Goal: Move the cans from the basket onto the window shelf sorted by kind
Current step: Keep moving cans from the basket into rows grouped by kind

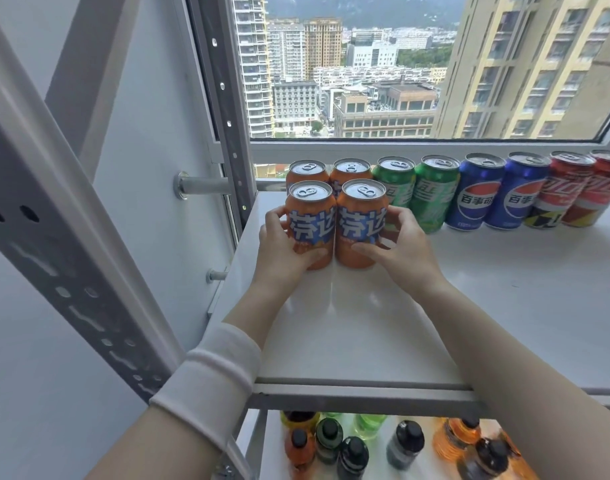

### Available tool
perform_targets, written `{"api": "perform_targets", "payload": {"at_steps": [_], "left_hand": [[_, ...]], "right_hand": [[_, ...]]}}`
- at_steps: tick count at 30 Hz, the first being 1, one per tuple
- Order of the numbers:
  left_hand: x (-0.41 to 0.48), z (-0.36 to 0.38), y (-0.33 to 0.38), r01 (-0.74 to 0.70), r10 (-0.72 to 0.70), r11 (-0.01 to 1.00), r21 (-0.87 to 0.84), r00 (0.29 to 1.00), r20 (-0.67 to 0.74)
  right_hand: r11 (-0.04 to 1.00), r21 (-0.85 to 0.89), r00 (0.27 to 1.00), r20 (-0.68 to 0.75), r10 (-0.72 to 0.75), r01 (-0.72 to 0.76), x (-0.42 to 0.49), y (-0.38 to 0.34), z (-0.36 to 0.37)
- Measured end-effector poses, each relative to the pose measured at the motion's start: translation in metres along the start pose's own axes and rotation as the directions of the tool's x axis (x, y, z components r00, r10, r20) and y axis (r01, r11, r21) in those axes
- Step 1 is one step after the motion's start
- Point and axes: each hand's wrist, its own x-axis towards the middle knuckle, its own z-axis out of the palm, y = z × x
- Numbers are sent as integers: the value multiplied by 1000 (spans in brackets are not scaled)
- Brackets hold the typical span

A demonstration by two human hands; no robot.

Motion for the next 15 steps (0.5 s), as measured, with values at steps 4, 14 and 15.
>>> {"api": "perform_targets", "payload": {"at_steps": [4,14,15], "left_hand": [[2,1,1,-6,6,1000,-13,1000,2],[6,1,-1,-18,18,1000,-1,1000,14],[6,1,-2,-18,18,1000,2,1000,18]], "right_hand": [[1000,10,1000,-11,-17,17,1,0,2],[1000,-3,1000,10,-5,5,8,5,2],[1000,-4,1000,15,-3,3,9,5,1]]}}
